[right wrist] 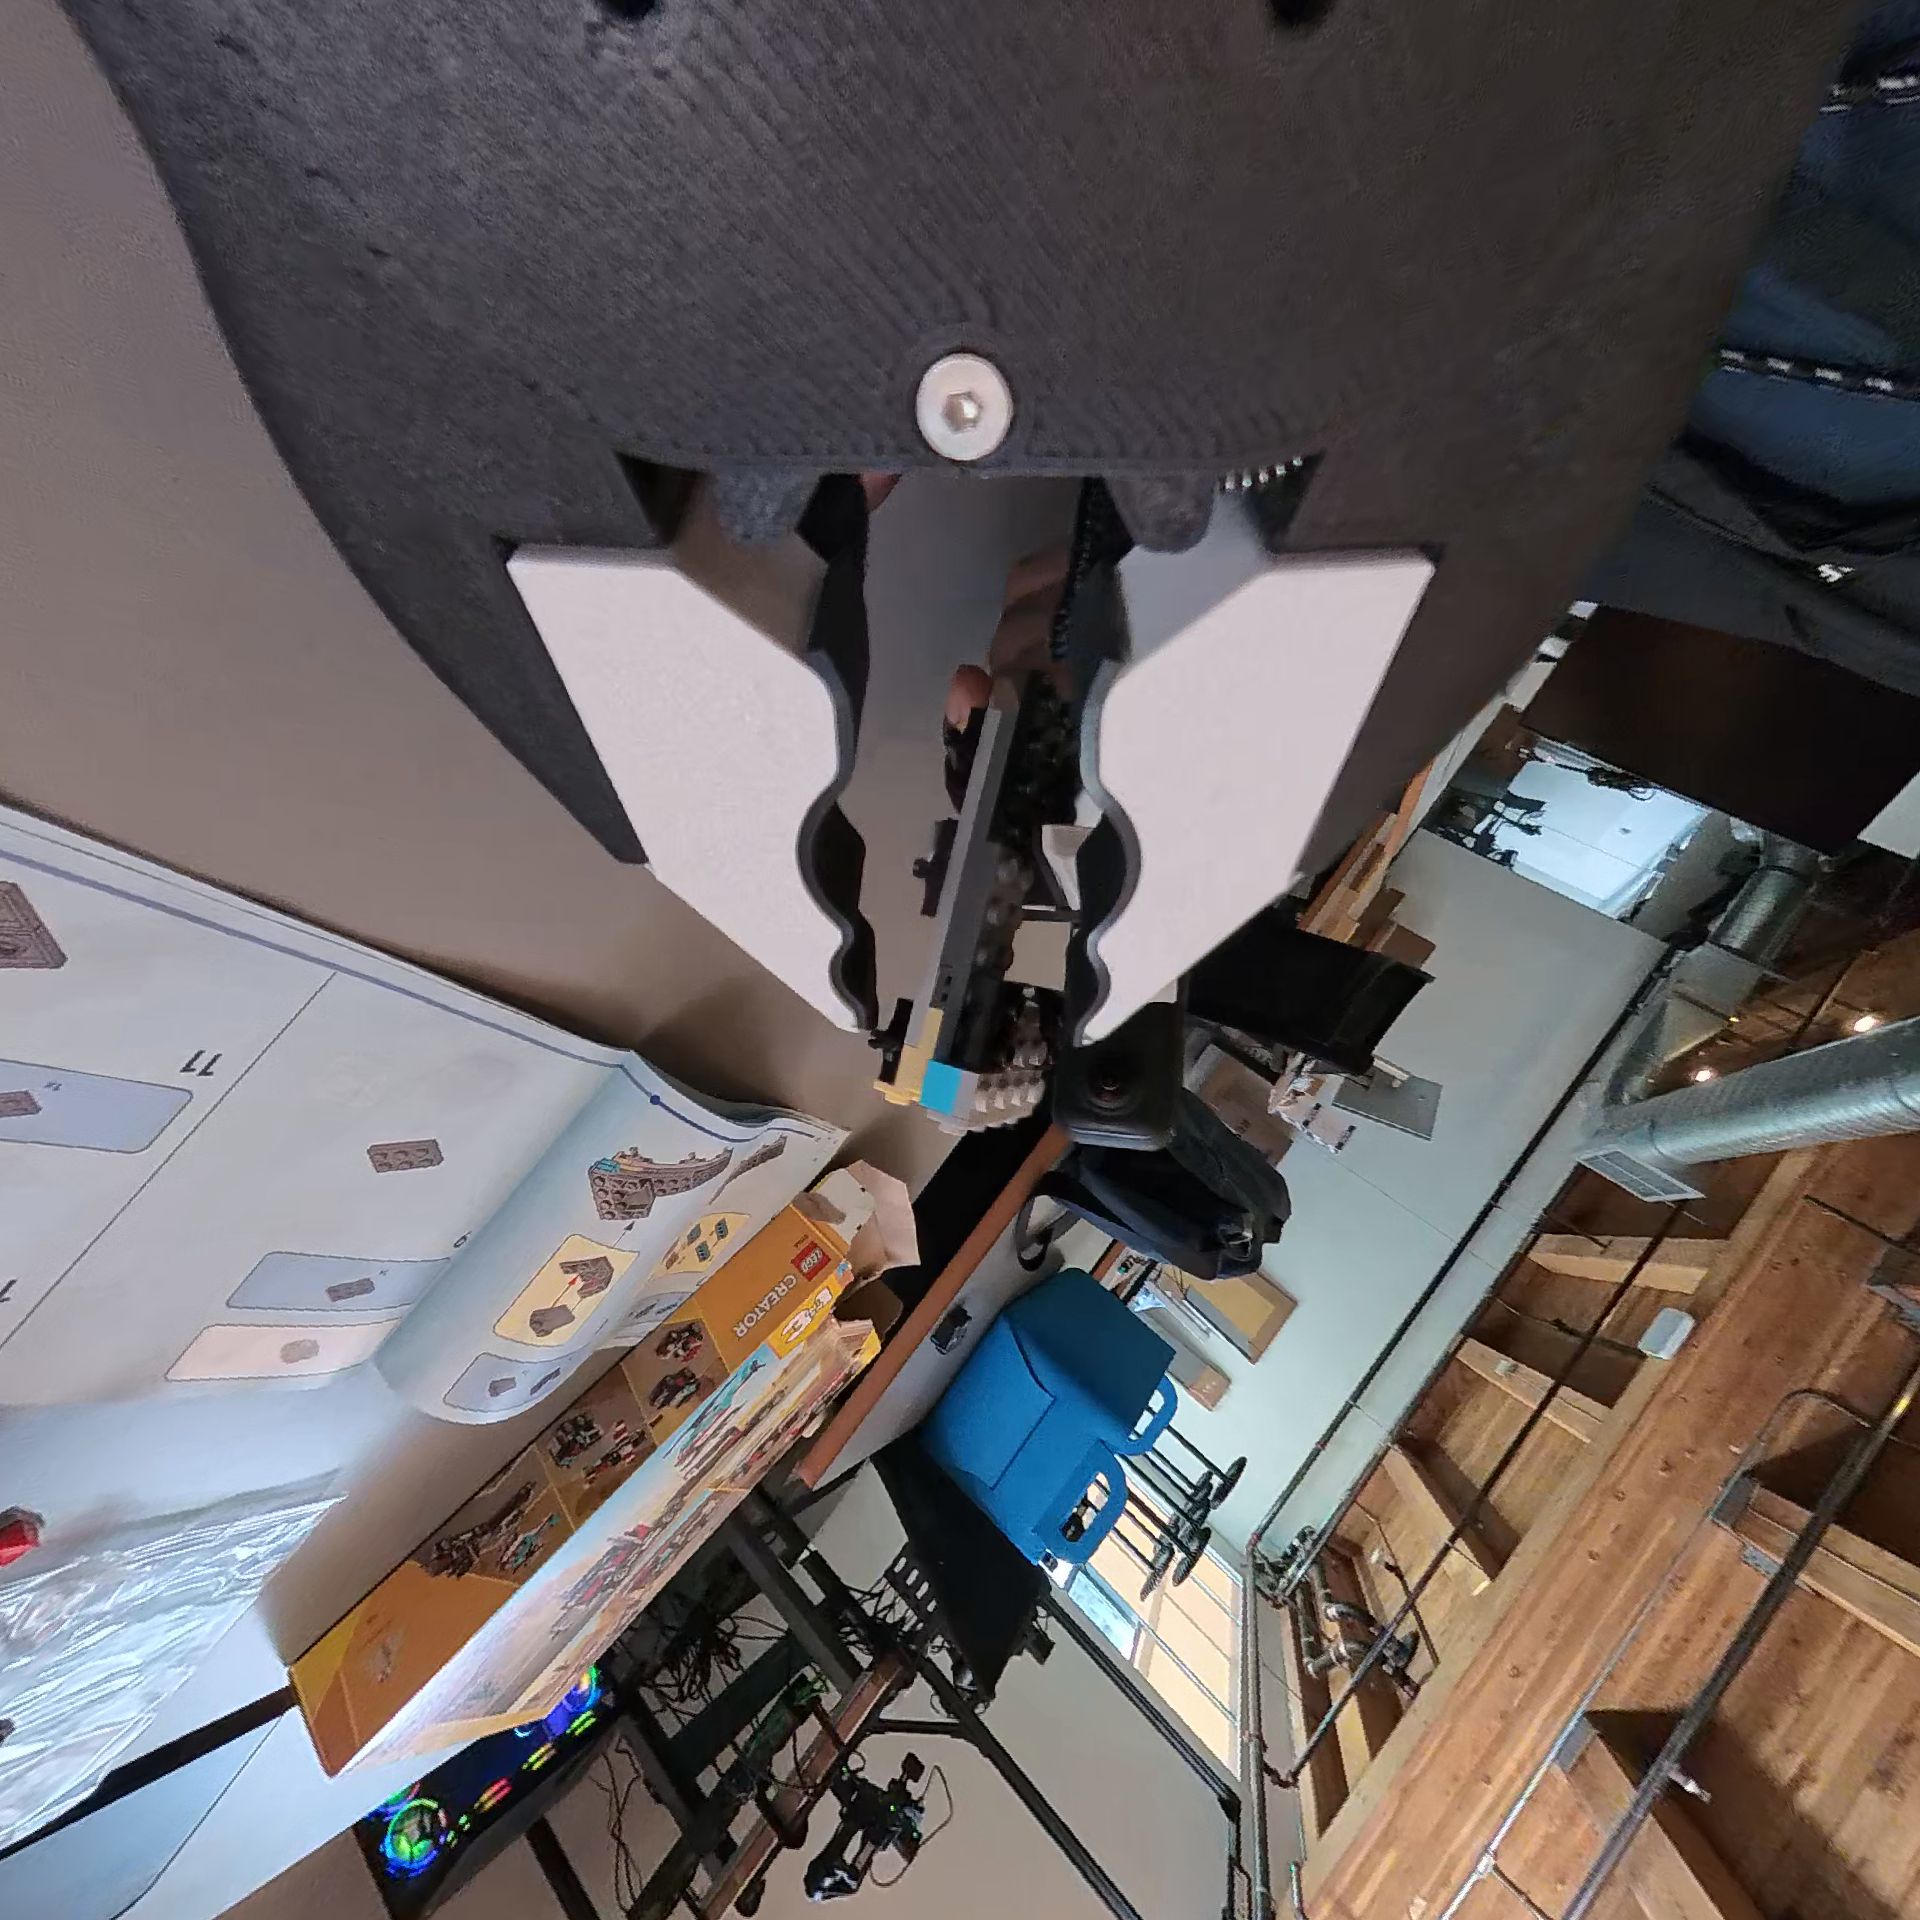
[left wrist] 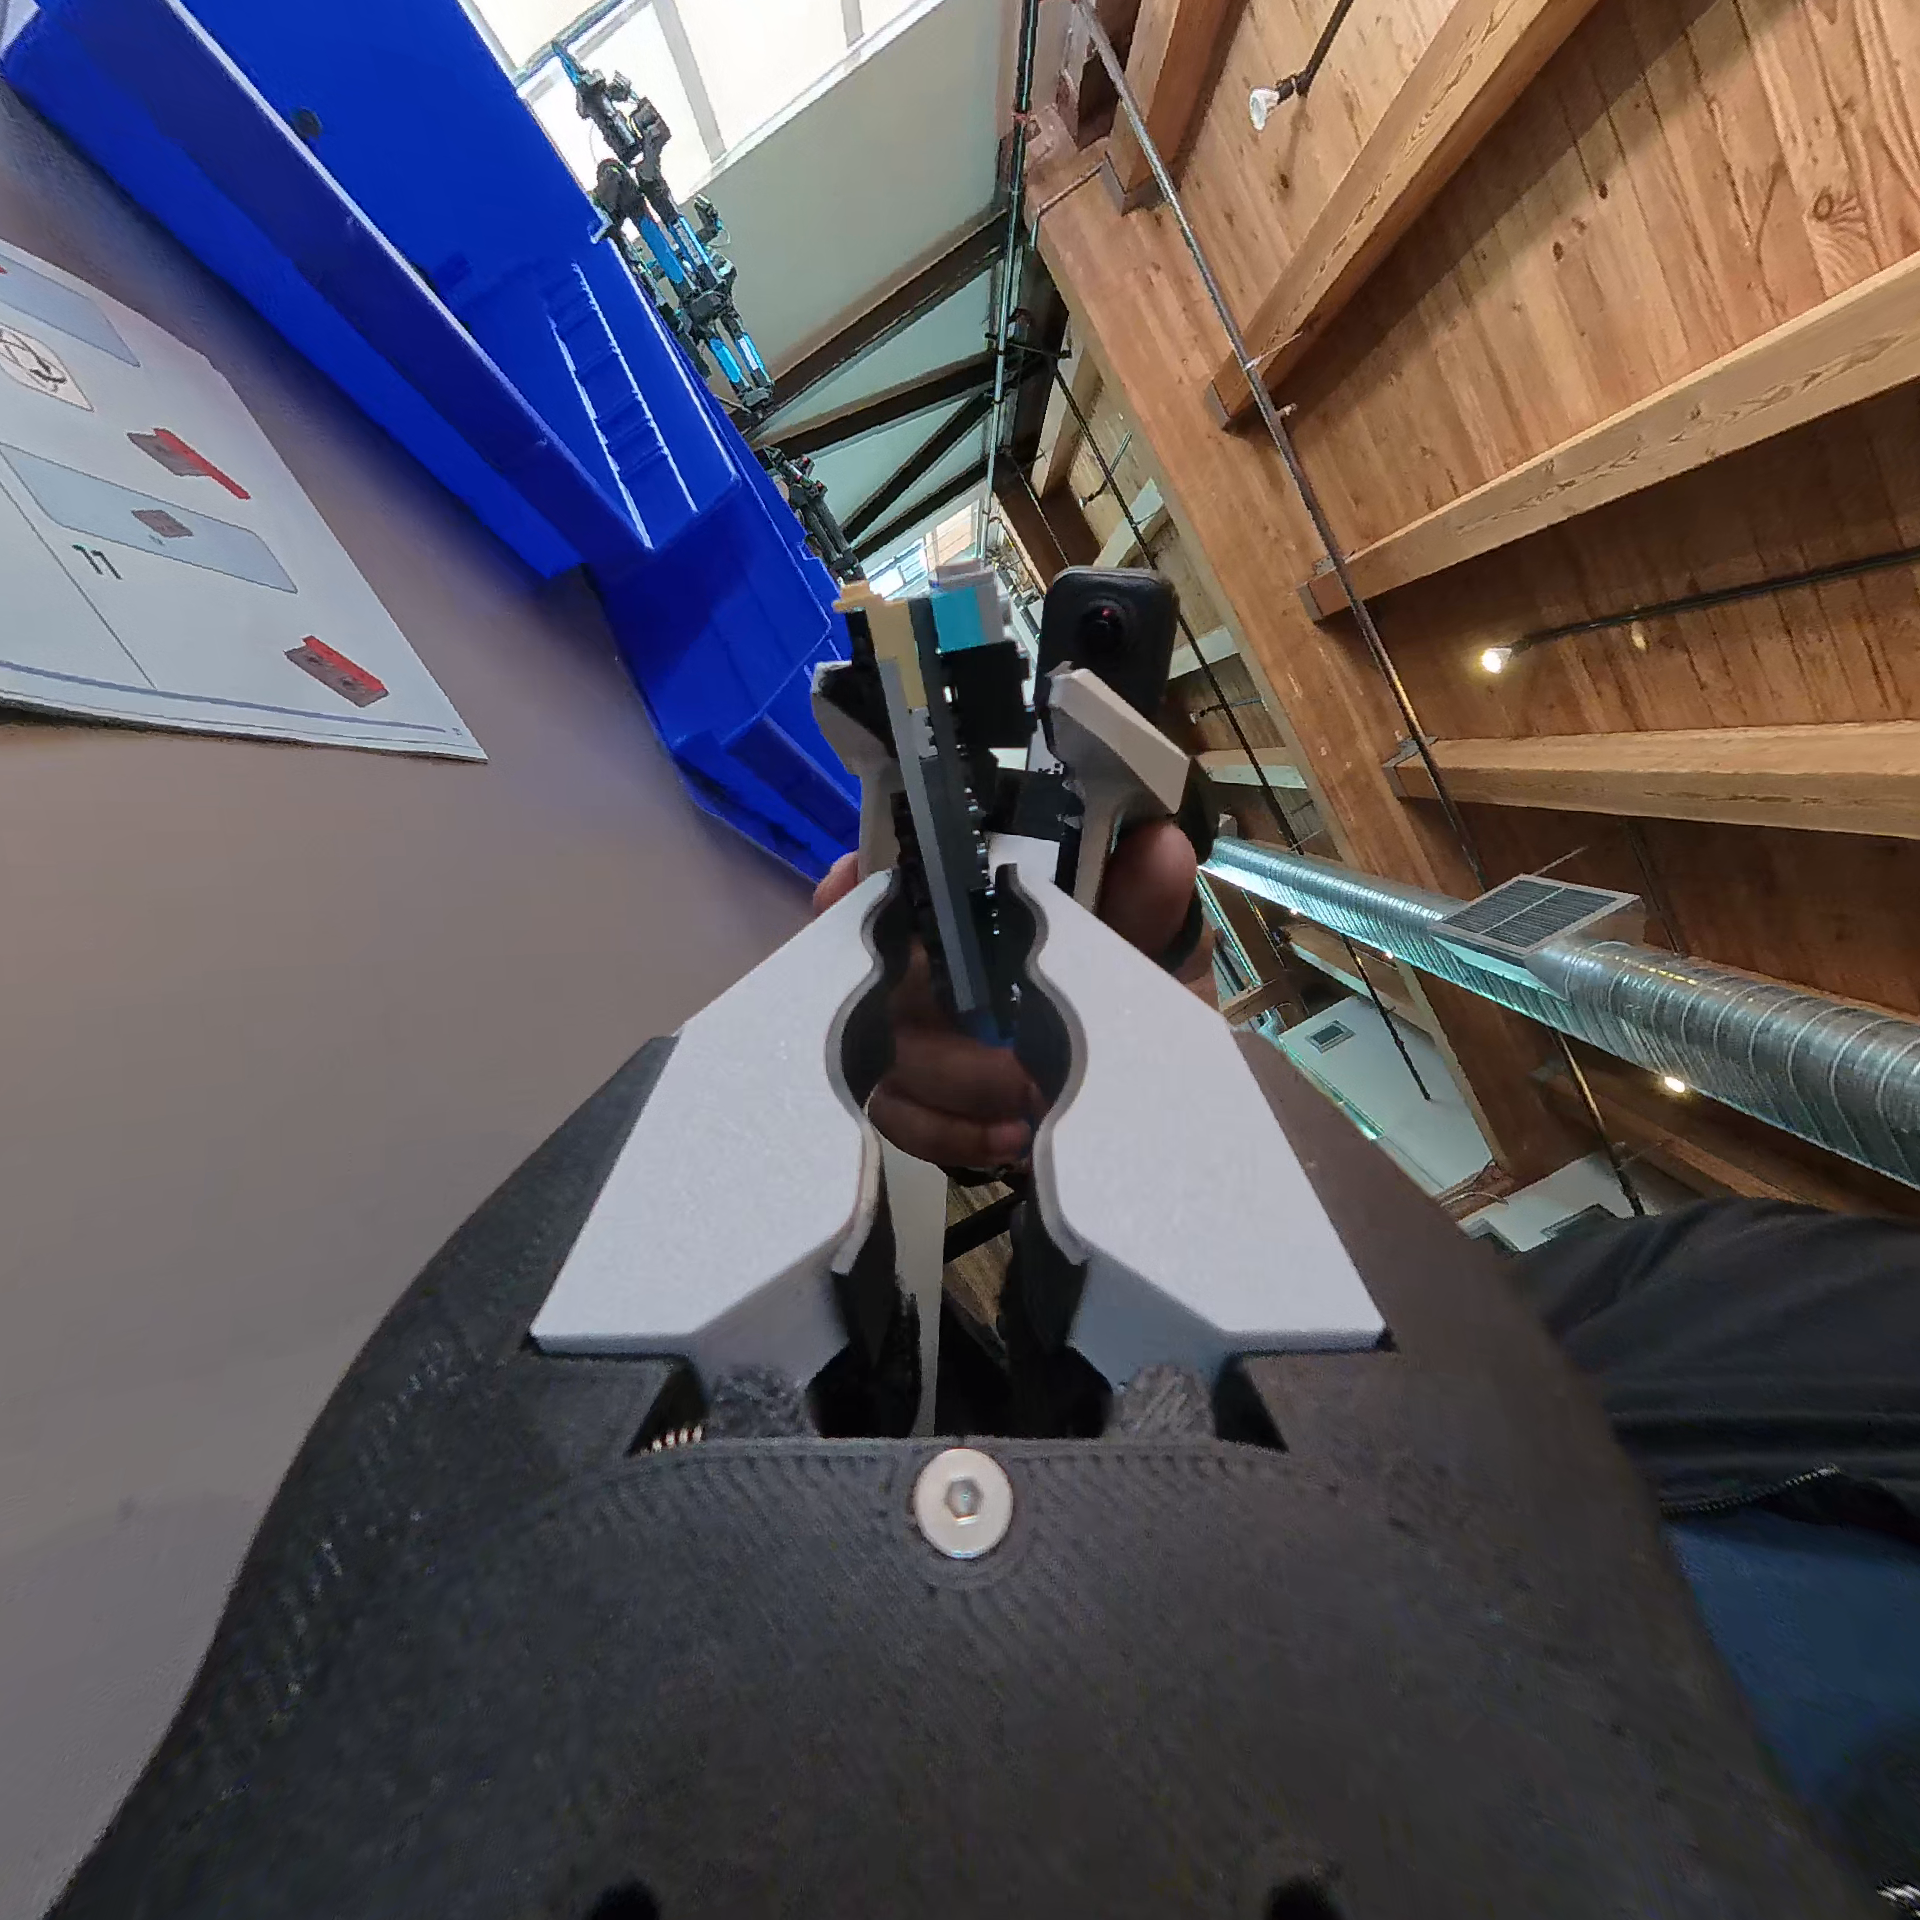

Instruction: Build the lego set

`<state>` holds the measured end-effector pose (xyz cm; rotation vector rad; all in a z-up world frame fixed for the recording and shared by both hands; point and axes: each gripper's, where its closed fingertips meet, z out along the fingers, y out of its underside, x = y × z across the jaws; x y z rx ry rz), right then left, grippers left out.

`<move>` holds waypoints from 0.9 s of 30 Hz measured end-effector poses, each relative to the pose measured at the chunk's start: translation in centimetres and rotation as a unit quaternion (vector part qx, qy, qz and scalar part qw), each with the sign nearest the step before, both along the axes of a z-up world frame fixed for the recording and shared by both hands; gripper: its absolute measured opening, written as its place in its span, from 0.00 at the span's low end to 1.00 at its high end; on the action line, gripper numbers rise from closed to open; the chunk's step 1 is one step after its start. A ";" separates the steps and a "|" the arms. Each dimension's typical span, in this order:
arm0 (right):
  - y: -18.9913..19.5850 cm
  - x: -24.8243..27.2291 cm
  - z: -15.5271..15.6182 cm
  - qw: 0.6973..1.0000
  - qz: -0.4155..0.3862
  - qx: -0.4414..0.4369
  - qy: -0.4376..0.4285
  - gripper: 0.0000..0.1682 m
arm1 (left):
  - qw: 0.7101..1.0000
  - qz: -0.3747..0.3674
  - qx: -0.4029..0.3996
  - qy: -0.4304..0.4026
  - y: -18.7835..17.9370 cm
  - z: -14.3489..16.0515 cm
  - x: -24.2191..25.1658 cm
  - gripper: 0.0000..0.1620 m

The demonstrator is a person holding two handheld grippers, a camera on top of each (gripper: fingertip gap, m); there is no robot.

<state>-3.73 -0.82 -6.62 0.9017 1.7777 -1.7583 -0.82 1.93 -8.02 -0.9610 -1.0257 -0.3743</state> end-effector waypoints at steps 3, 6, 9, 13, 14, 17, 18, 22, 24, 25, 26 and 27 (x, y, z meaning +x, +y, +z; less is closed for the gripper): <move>0.1 0.1 0.2 1.000 0.001 -0.010 -0.003 0.20 | 1.000 -0.001 -0.006 0.008 0.1 0.2 0.1 0.10; 0.2 0.2 0.5 1.000 0.003 -0.021 -0.005 0.19 | 1.000 -0.002 -0.013 0.018 0.3 0.4 0.2 0.10; 0.3 0.4 0.7 0.999 0.008 -0.034 -0.008 0.17 | 0.999 -0.003 -0.023 0.026 0.4 0.4 0.3 0.10; 0.4 0.5 0.9 0.999 0.008 -0.043 -0.009 0.17 | 0.999 -0.004 -0.034 0.037 0.4 0.5 0.5 0.10; 0.4 0.6 0.9 0.999 0.008 -0.044 -0.009 0.17 | 0.999 -0.004 -0.036 0.039 0.4 0.5 0.5 0.10; 0.3 0.7 1.1 0.999 0.011 -0.048 -0.010 0.17 | 0.998 -0.006 -0.039 0.046 0.5 0.6 0.6 0.10; 0.3 0.8 1.1 0.999 0.013 -0.050 -0.011 0.17 | 0.998 -0.008 -0.040 0.049 0.5 0.7 0.6 0.10; 0.2 1.4 1.4 0.998 0.029 -0.054 -0.017 0.16 | 0.997 -0.016 -0.041 0.060 0.5 0.9 0.9 0.10; 0.1 1.6 1.5 0.998 0.032 -0.053 -0.017 0.17 | 0.997 -0.019 -0.043 0.065 0.6 0.9 1.1 0.10; 0.2 1.5 1.5 0.998 0.029 -0.053 -0.016 0.17 | 0.997 -0.019 -0.043 0.066 0.6 1.0 1.1 0.10; 0.2 1.5 1.6 0.998 0.027 -0.054 -0.015 0.17 | 0.997 -0.019 -0.041 0.067 0.6 1.1 1.1 0.10; 0.2 1.6 1.7 0.998 0.026 -0.055 -0.016 0.17 | 0.997 -0.019 -0.039 0.068 0.6 1.1 1.1 0.10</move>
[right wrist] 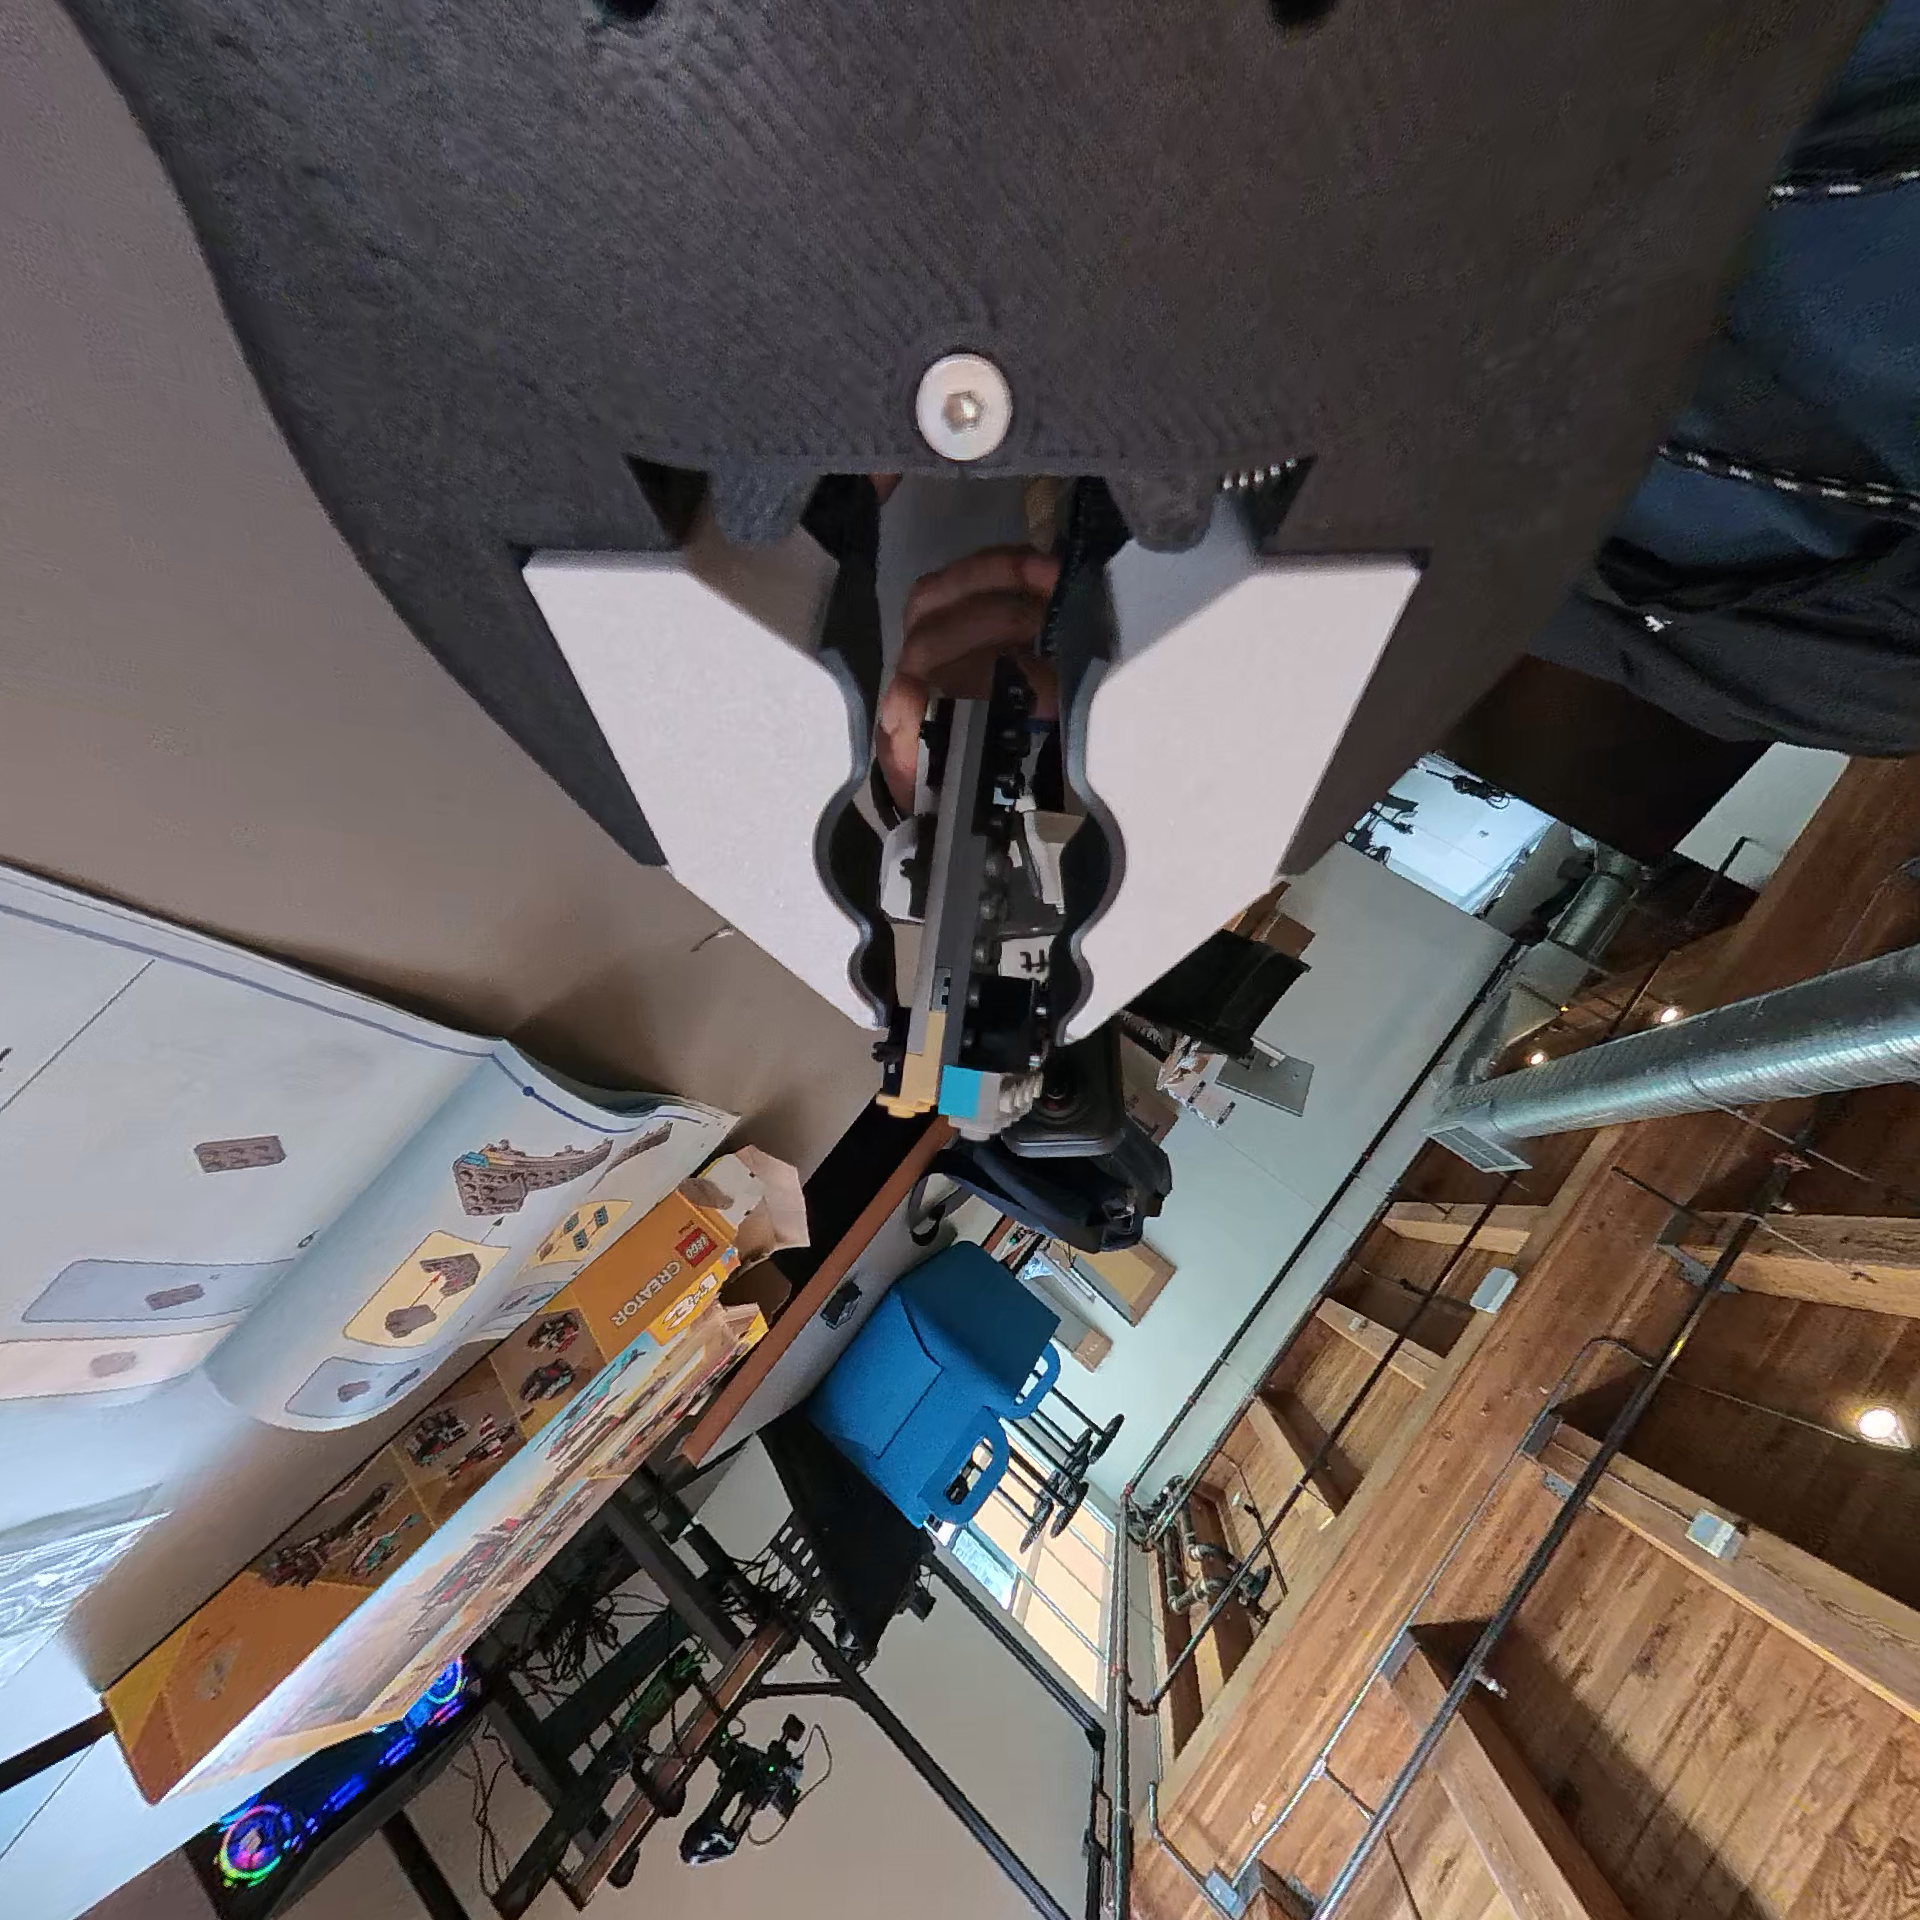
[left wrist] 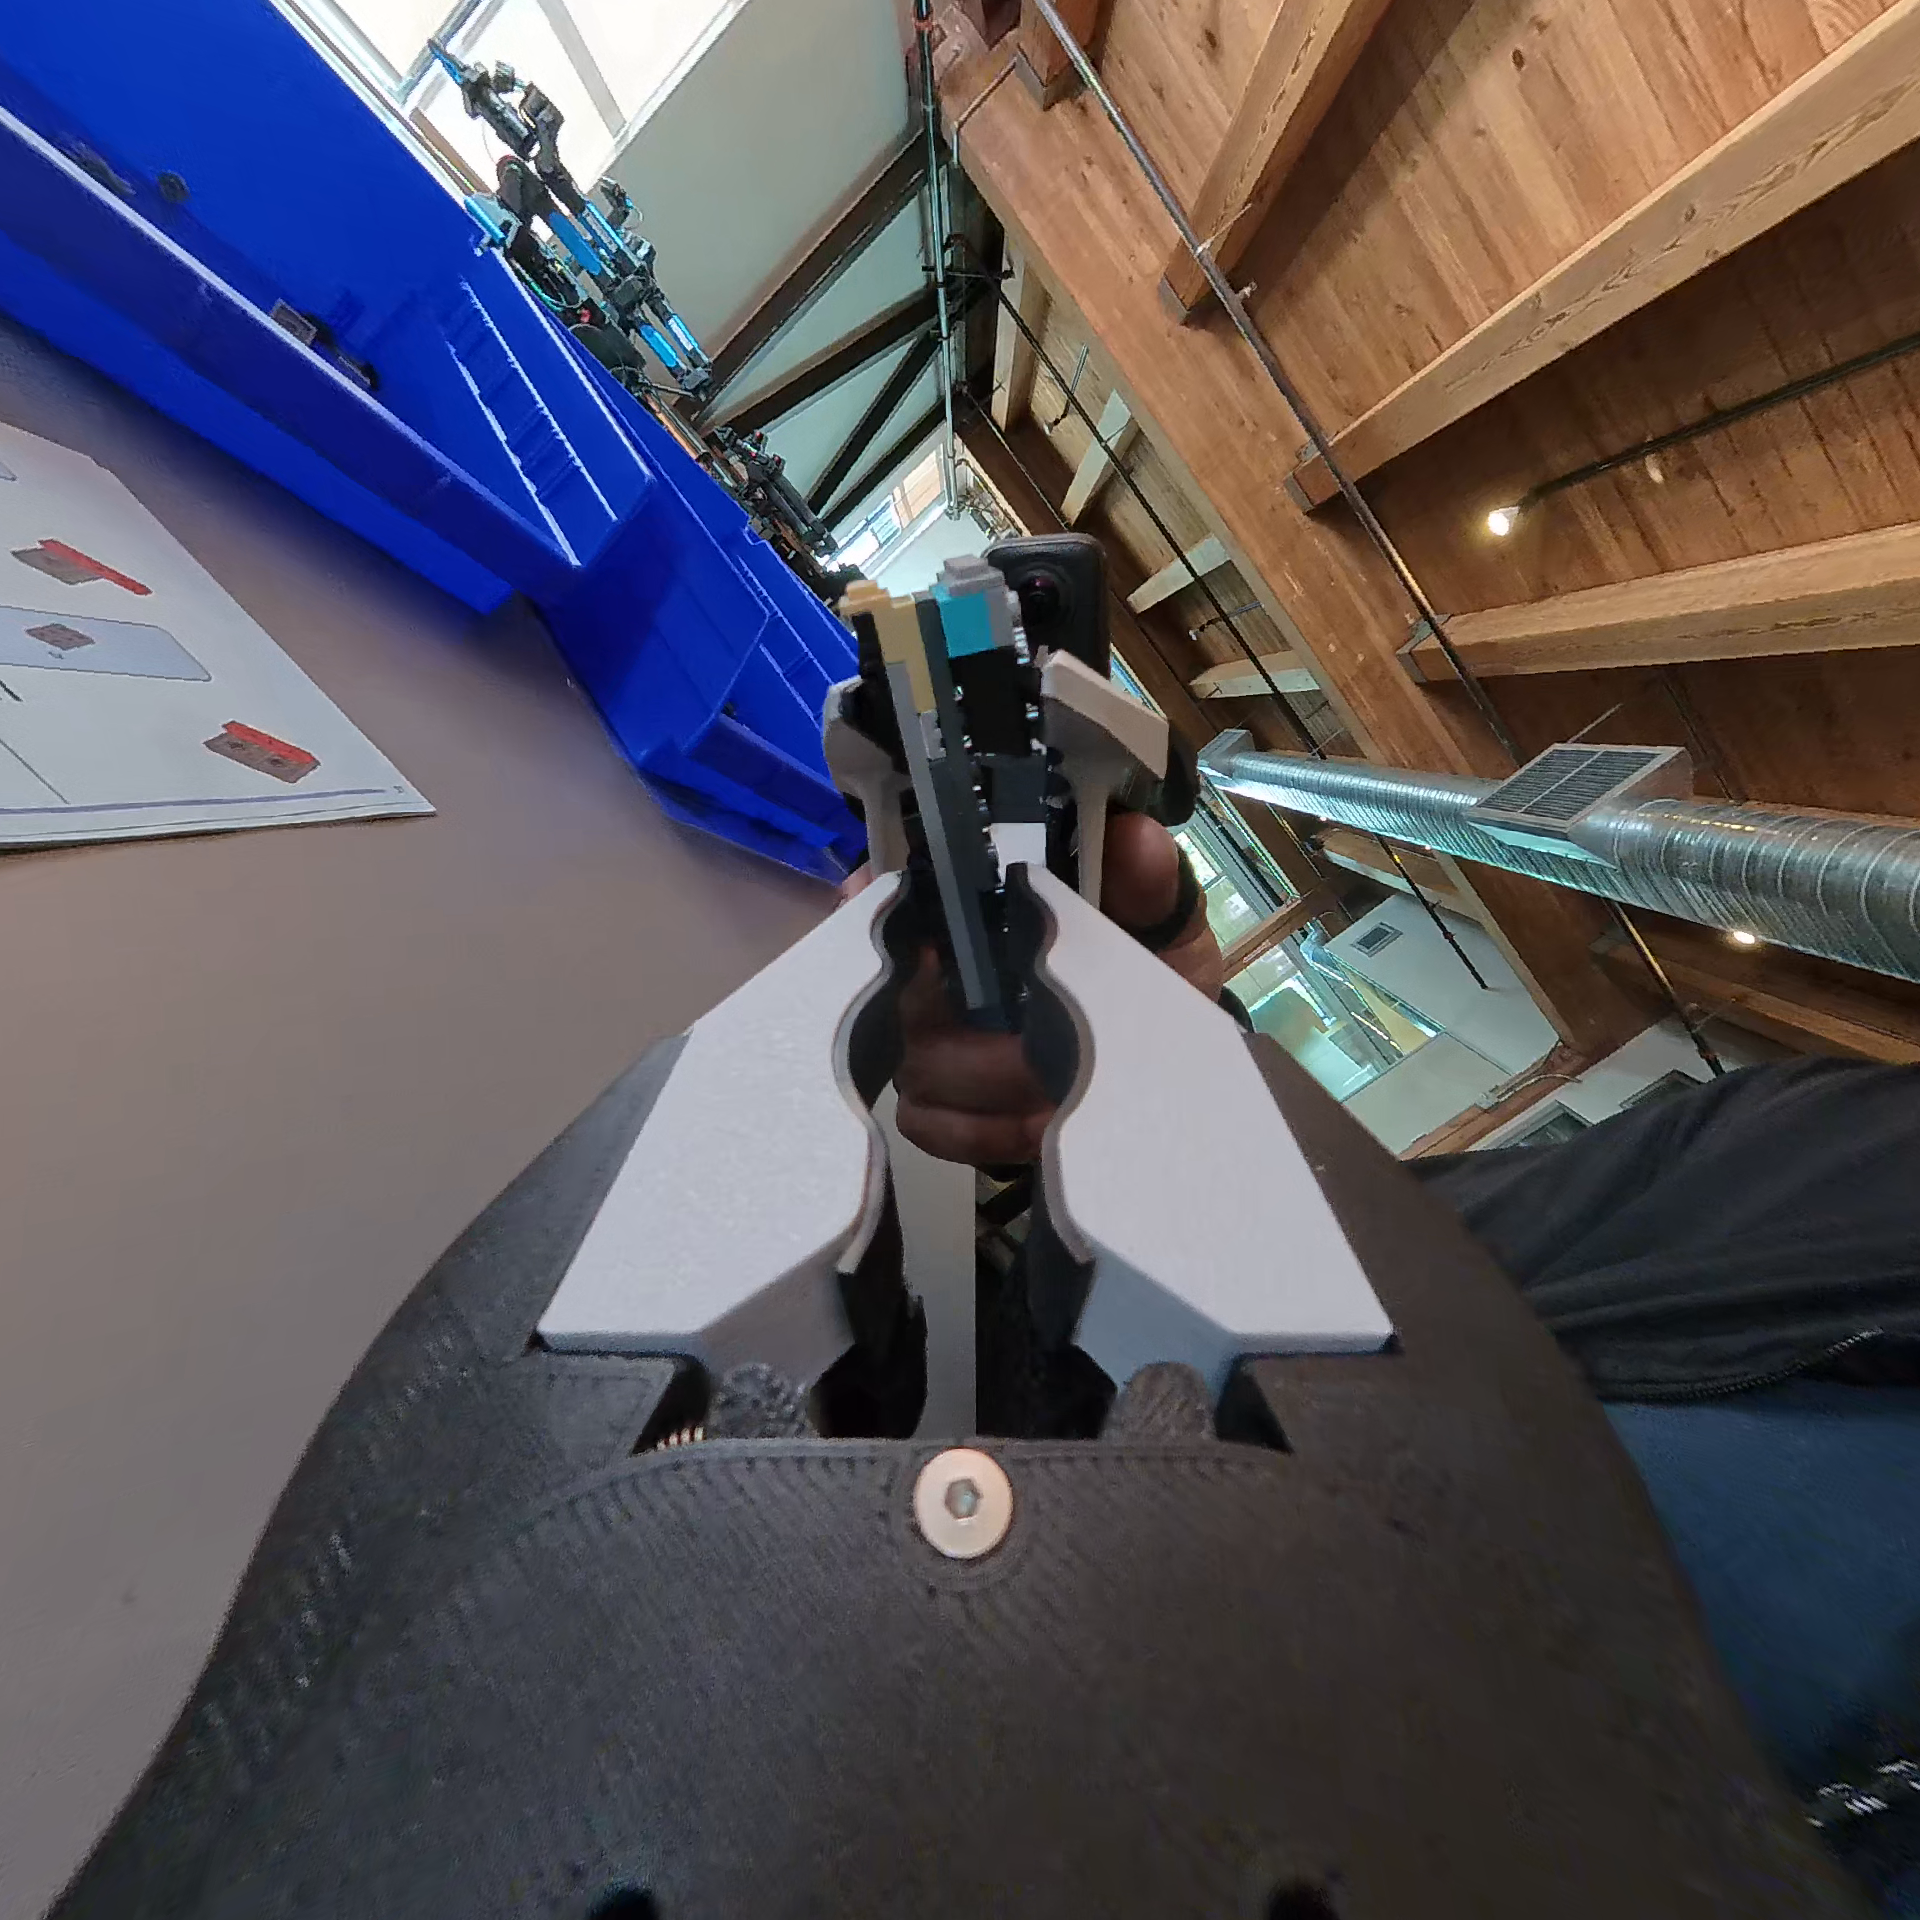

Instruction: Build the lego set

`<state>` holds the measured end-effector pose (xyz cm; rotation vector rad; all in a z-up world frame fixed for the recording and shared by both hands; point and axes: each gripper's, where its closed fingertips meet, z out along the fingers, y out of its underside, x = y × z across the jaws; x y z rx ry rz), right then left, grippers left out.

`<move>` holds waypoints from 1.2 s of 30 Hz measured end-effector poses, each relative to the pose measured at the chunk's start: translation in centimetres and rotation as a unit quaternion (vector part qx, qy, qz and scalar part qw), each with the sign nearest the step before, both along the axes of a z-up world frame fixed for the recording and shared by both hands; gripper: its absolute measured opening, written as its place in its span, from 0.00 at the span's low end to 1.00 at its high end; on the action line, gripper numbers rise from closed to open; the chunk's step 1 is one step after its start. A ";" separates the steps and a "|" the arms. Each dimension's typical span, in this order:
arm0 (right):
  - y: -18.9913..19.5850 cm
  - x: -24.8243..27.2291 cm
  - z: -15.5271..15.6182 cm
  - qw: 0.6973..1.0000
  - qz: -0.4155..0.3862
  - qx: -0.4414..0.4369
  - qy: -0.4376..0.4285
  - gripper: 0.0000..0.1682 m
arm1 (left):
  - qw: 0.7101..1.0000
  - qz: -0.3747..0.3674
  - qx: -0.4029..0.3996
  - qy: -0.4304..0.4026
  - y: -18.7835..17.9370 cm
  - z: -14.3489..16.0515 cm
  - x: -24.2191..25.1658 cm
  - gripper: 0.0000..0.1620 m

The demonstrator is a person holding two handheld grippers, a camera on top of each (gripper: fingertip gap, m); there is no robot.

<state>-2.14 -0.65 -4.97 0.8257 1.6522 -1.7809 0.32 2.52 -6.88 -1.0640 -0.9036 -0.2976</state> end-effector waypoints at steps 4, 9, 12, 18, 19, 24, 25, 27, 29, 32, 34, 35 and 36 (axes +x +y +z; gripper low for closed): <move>0.0 0.1 0.3 1.000 -0.004 -0.004 0.004 0.17 | 1.000 0.000 0.008 0.005 0.0 0.3 0.1 0.09; 0.0 0.3 1.1 1.000 -0.004 -0.022 0.005 0.16 | 0.999 -0.008 0.031 0.015 -0.1 1.1 0.4 0.10; 0.0 0.5 1.4 1.000 -0.004 -0.025 0.012 0.16 | 0.999 -0.010 0.031 0.024 -0.1 1.3 0.6 0.10; 0.0 0.9 2.1 0.999 -0.008 -0.030 0.030 0.15 | 0.998 -0.014 0.032 0.047 -0.1 1.9 1.0 0.10; 0.0 0.9 2.1 0.999 -0.010 -0.028 0.032 0.15 | 0.998 -0.015 0.030 0.050 -0.1 2.0 1.0 0.10; 0.1 1.3 2.5 0.999 -0.015 -0.031 0.040 0.15 | 0.997 -0.016 0.021 0.069 -0.1 2.4 1.4 0.10; 0.2 1.3 2.6 0.999 -0.016 -0.031 0.042 0.15 | 0.997 -0.017 0.022 0.072 -0.1 2.5 1.5 0.10; 0.2 1.4 2.8 0.998 -0.018 -0.034 0.045 0.15 | 0.997 -0.017 0.026 0.075 -0.1 2.7 1.5 0.10; 0.2 1.5 3.0 0.998 -0.018 -0.037 0.049 0.15 | 0.996 -0.019 0.029 0.079 -0.1 2.8 1.6 0.10; 0.2 1.6 3.0 0.998 -0.018 -0.032 0.053 0.15 | 0.996 -0.022 0.026 0.083 -0.1 2.8 1.8 0.10; 0.2 1.6 2.9 0.998 -0.022 -0.025 0.054 0.15 | 0.996 -0.023 0.022 0.085 -0.1 2.8 1.8 0.10; 0.2 1.6 2.9 0.998 -0.024 -0.022 0.056 0.15 | 0.996 -0.023 0.020 0.085 -0.1 2.8 1.8 0.10; 0.2 1.6 2.8 0.998 -0.028 -0.018 0.058 0.15 | 0.996 -0.022 0.018 0.084 -0.1 2.7 1.8 0.10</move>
